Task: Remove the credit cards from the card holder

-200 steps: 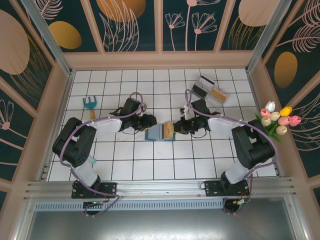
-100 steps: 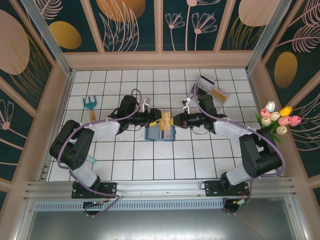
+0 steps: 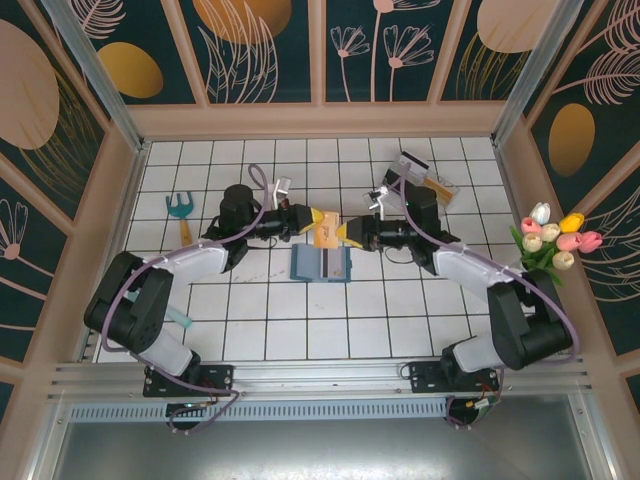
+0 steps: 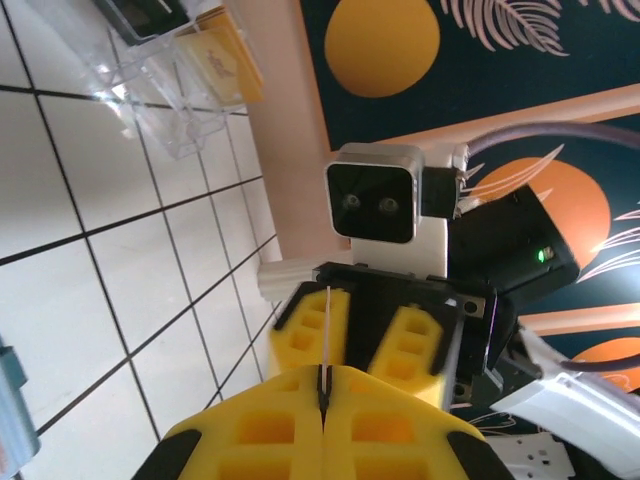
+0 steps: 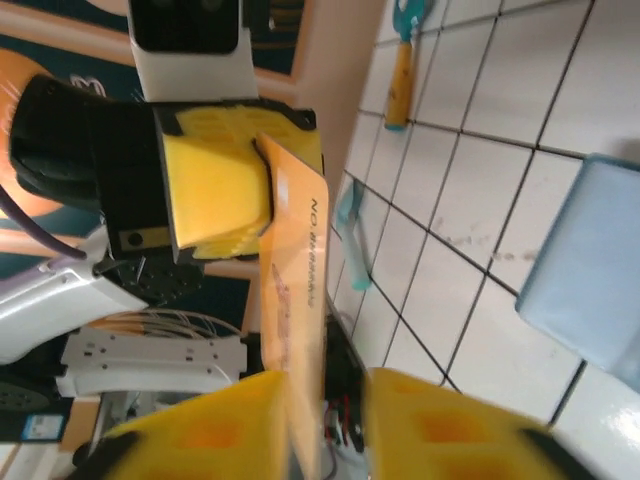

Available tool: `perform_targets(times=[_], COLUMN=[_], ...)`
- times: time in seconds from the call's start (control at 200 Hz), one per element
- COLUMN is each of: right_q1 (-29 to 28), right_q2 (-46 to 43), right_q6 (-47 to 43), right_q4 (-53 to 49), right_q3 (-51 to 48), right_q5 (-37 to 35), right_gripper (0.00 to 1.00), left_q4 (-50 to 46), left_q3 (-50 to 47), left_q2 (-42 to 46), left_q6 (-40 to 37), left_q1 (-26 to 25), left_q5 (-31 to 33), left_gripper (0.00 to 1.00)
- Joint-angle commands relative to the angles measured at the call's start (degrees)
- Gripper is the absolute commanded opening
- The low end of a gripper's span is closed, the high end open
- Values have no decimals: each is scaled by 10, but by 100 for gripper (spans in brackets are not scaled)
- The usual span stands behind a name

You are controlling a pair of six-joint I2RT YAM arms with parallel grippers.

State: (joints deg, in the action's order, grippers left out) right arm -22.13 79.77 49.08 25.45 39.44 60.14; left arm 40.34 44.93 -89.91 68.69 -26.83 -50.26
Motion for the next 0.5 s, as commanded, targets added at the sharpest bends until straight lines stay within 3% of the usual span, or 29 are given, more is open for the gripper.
perform_targets(times=[0.0, 0.29, 0.425, 0.495], right_q1=[-13, -61, -60, -58], right_q2=[-35, -11, -24, -26], right_q6=[112, 215, 233, 229], right_q4=[139, 245, 275, 270], right_q3=[-20, -15, -28, -21], right_q5=[-65, -142, -175, -172], right_gripper=[40, 43, 29, 17], left_q4=[29, 33, 42, 54], left_q3=[7, 8, 0, -4], left_q2=[28, 69, 83, 87], left_q6=[20, 50, 67, 78], left_q1=[-1, -1, -1, 0], left_q5=[17, 96, 130, 133], left_gripper=[0, 0, 0, 0])
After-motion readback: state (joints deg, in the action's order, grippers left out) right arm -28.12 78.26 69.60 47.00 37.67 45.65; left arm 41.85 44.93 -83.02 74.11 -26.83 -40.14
